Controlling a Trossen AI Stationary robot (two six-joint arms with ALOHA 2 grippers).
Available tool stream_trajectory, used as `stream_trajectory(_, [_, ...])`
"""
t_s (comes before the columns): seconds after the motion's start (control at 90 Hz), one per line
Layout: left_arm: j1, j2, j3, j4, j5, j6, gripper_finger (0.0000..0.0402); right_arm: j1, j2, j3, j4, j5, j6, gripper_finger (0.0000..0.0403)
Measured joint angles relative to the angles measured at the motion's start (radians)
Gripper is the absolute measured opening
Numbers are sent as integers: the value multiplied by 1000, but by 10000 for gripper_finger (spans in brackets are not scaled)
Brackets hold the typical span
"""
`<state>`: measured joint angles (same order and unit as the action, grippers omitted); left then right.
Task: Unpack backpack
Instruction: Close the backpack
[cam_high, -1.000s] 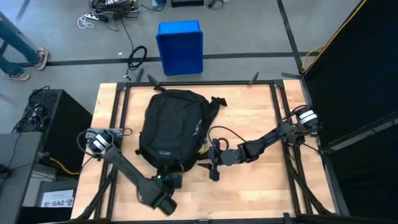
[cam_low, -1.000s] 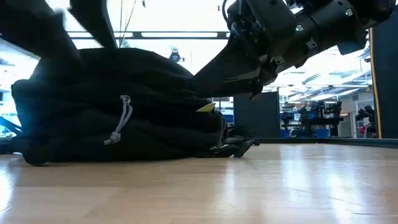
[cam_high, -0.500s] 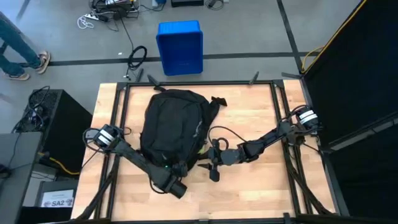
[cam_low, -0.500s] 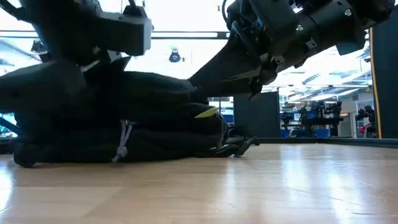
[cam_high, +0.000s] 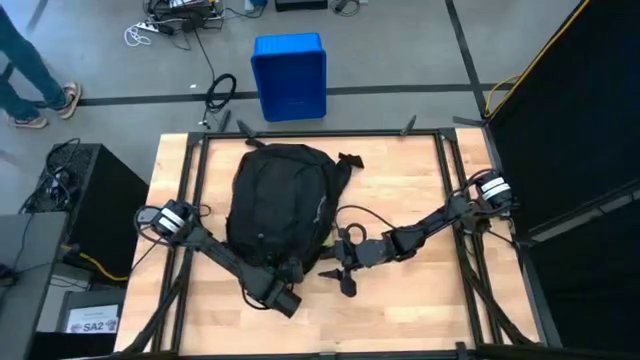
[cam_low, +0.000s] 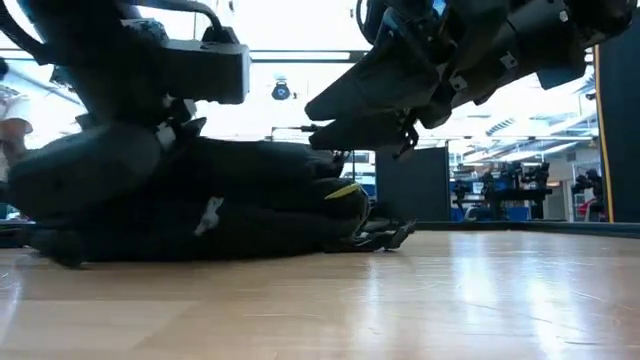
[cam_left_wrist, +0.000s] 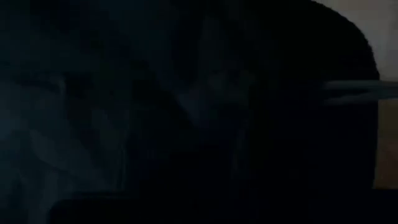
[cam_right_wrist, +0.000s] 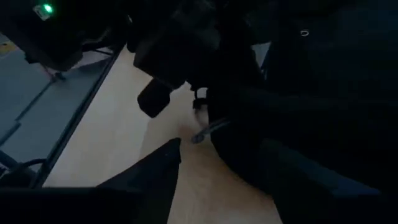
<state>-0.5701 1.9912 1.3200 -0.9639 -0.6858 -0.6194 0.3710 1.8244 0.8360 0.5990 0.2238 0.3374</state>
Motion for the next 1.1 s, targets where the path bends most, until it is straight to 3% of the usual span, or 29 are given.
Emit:
stream_trajectory(0.189, [1, 2, 63, -31, -71, -20, 1, 2, 47, 1, 26, -63, 4, 223])
stream_trajectory(0.478, [2, 2, 129, -41, -185, -15, 0, -20, 169, 76, 61, -63, 82, 257])
stream_trajectory(0.689, [2, 2, 133, -30, -224, -18, 0, -35, 188, 126, 57, -64, 87, 268])
stream_trajectory(0.944, [2, 2, 140, 21, -285, -13, 0, -45, 188, 129, 61, -61, 84, 246])
stream_trajectory(1.1, [1, 2, 143, 26, -288, -12, 0, -45, 187, 129, 41, -45, 76, 203])
